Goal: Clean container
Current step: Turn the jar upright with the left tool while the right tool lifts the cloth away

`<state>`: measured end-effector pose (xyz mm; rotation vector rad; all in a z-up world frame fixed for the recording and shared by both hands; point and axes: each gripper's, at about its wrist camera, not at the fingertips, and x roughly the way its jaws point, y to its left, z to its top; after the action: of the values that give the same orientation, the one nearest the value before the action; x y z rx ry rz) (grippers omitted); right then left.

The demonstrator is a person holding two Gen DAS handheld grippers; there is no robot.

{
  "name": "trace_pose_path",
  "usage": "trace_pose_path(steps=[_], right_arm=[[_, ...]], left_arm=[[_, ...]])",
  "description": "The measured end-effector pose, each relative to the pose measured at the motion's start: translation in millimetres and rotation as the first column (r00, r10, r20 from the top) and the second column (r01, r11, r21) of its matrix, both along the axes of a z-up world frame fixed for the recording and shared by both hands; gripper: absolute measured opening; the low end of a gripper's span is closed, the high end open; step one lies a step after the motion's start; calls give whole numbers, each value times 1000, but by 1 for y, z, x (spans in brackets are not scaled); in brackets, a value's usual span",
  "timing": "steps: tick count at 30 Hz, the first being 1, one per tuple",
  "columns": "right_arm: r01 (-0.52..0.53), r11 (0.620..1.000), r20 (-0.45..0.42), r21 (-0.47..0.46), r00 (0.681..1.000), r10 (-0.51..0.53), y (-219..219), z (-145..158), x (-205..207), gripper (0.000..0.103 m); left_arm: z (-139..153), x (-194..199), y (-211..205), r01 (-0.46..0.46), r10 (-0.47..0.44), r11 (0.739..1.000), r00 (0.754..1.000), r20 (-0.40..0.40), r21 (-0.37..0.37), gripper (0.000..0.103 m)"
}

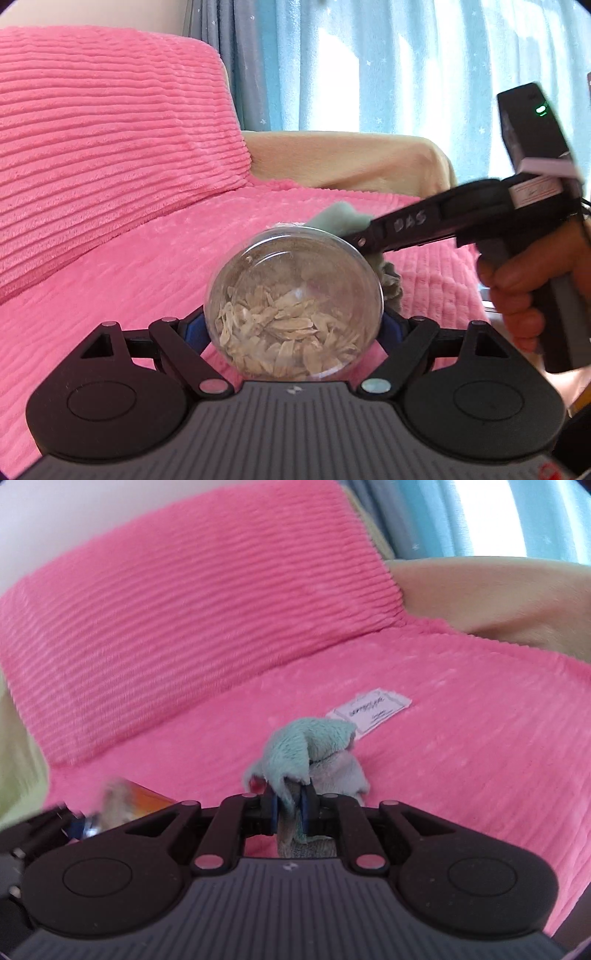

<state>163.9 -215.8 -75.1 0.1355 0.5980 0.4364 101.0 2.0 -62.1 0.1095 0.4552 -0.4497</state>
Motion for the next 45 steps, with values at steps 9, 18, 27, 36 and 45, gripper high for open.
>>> trace_pose_path(steps=[9, 18, 27, 36, 45], right_arm=[[32, 999, -40, -31, 999, -33, 7, -1, -10, 14], [37, 999, -76, -2, 996, -37, -17, 4, -16, 27], [20, 999, -85, 42, 996, -16, -21, 8, -21, 33], [-19, 997, -126, 74, 992, 28, -15, 6, -21, 35], [-11, 996, -142, 89, 990, 24, -19, 6, -21, 36]], left_arm=[[12, -12, 2, 59, -52, 995, 995, -83, 85, 85], [13, -20, -2, 129, -77, 966, 972, -224, 225, 85], [24, -3, -21, 193, -88, 932, 942, -325, 306, 85], [38, 32, -41, 303, -87, 881, 859, -505, 363, 87], [20, 60, -71, 439, -56, 770, 770, -636, 463, 90]])
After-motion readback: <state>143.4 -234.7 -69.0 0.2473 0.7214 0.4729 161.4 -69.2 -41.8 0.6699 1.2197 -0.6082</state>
